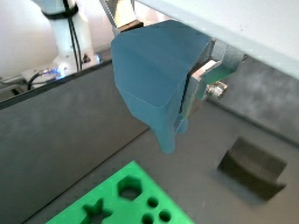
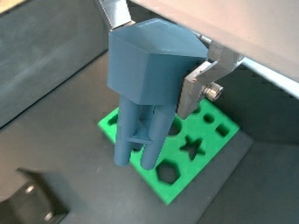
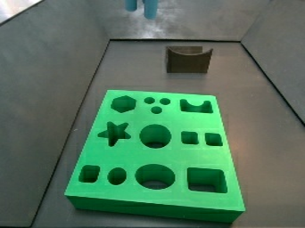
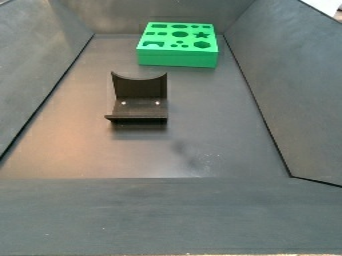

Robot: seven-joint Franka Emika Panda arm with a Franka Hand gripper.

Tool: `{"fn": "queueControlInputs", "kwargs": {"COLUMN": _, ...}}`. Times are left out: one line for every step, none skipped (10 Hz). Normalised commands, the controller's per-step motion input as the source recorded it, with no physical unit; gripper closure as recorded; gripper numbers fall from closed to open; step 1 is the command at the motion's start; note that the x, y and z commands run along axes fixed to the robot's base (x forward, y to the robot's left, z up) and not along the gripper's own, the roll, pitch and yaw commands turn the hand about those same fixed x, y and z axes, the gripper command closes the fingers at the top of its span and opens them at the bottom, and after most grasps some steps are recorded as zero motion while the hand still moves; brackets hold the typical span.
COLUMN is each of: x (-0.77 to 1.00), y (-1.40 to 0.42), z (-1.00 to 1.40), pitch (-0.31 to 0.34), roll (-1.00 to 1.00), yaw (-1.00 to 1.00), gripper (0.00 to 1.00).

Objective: Pick up the 3 prong object. Move up. Rotate the 3 prong object. Place the 3 prong object on the fixture. Regrasp the 3 prong object. Move to above the board. Insert the 3 prong object.
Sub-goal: Move to above the board, then insert the 3 prong object.

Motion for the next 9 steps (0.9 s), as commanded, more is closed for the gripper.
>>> {"fn": "queueControlInputs", "kwargs": {"x": -0.10, "y": 0.05, "z": 0.00, "pitch": -0.179, "roll": -0.42, "yaw": -0.02, "gripper": 1.00}}
{"fn": "queueControlInputs", "kwargs": {"x": -0.09, "y": 0.04, "z": 0.00, "pitch": -0.143, "roll": -0.30, "yaw": -0.01, "gripper": 1.00}}
{"fn": "queueControlInputs", "kwargs": {"x": -0.02, "y": 0.00, "z": 0.00, "pitch": -0.020, "roll": 0.00, "yaw": -0.02, "gripper": 1.00}}
{"fn": "queueControlInputs", "kwargs": {"x": 0.02, "y": 0.00, "z": -0.06, "pitch": -0.017, "roll": -0.20, "yaw": -0.16, "gripper": 1.00}}
{"fn": "queueControlInputs", "kwargs": {"x": 0.30, "y": 0.29, "z": -0.01, "pitch": 0.000, "roll": -0.50, "yaw": -0.16, "gripper": 1.00}}
{"fn": "queueControlInputs", "kwargs": {"x": 0.33, "y": 0.16, "z": 0.05, "pitch": 0.000, "roll": -0.50, "yaw": -0.14, "gripper": 1.00}}
{"fn": "queueControlInputs", "kwargs": {"x": 0.36, "y": 0.14, "z": 0.13, "pitch": 0.000, "roll": -0.50, "yaw": -0.10, "gripper": 1.00}}
{"fn": "queueControlInputs", "kwargs": {"x": 0.35, "y": 0.14, "z": 0.12, "pitch": 0.000, "roll": -0.50, "yaw": -0.09, "gripper": 1.00}}
{"fn": "queueControlInputs", "kwargs": {"x": 0.35, "y": 0.14, "z": 0.12, "pitch": 0.000, "roll": -0.50, "yaw": -0.09, "gripper": 1.00}}
